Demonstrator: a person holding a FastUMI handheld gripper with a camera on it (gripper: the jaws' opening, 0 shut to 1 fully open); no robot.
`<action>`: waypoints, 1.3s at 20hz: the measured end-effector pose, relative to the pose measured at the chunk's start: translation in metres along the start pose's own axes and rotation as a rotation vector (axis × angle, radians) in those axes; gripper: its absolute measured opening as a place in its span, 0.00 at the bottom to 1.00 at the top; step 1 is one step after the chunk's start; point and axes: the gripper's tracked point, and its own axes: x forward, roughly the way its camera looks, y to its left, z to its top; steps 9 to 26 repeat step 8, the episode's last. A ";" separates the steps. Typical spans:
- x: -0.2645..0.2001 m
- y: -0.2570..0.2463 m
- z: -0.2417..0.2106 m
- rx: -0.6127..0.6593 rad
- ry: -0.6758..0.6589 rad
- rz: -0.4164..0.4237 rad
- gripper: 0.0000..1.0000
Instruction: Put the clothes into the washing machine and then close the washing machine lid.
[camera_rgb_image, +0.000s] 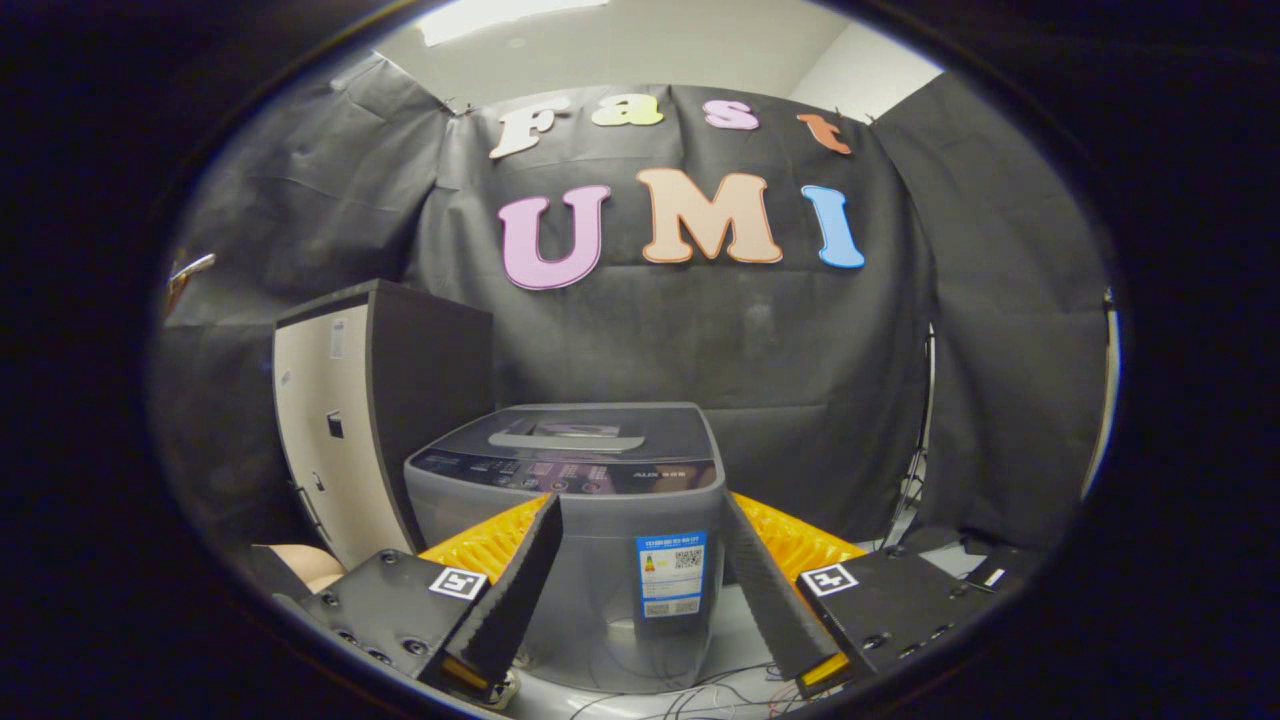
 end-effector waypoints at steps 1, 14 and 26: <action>-0.002 0.000 -0.002 0.004 0.006 0.000 0.98; -0.015 0.002 0.000 -0.024 0.005 0.005 0.98; -0.015 0.002 0.000 -0.024 0.005 0.005 0.98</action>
